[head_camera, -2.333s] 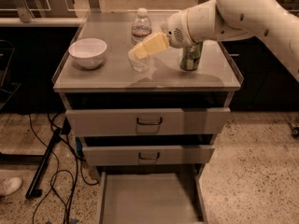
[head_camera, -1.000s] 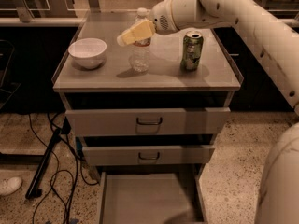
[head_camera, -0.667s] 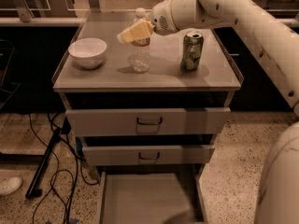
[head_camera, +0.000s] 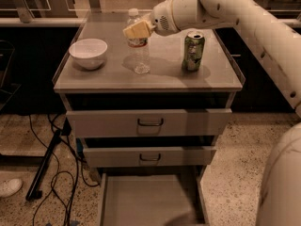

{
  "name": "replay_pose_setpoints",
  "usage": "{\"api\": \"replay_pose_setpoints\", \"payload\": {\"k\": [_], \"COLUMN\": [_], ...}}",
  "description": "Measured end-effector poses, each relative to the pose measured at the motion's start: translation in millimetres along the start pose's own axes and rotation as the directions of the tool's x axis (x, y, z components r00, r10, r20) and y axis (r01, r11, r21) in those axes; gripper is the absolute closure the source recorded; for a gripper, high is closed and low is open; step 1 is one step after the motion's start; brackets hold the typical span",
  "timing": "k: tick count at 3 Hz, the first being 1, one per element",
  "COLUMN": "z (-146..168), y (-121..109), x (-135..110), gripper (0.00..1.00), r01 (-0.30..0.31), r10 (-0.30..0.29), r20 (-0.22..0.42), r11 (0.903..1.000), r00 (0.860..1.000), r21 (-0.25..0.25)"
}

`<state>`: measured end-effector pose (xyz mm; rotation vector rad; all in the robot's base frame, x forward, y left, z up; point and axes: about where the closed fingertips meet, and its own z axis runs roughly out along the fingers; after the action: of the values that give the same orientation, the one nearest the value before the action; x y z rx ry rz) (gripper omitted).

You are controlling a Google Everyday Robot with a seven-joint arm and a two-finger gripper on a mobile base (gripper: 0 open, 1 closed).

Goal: Place water bottle into bottom drawer

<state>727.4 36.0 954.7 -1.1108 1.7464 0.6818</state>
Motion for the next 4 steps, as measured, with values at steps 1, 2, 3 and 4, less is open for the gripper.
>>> {"api": "replay_pose_setpoints", "payload": {"k": [1, 2, 3, 4], "z": [0.1, 0.5, 0.5, -25.1], "y": [0.0, 0.9, 0.9, 25.1], "x": [0.0, -0.4, -0.4, -13.3], "gripper": [0.96, 1.00, 1.00, 1.00], "r01": [0.000, -0.001, -0.001, -0.008], "r10": [0.000, 0.001, 0.001, 0.007], "r20": [0.000, 0.002, 0.002, 0.035], "r11": [1.0000, 1.0000, 1.0000, 0.9999], "r00": [1.000, 1.000, 1.000, 0.999], "r21": [0.000, -0.002, -0.002, 0.008]}}
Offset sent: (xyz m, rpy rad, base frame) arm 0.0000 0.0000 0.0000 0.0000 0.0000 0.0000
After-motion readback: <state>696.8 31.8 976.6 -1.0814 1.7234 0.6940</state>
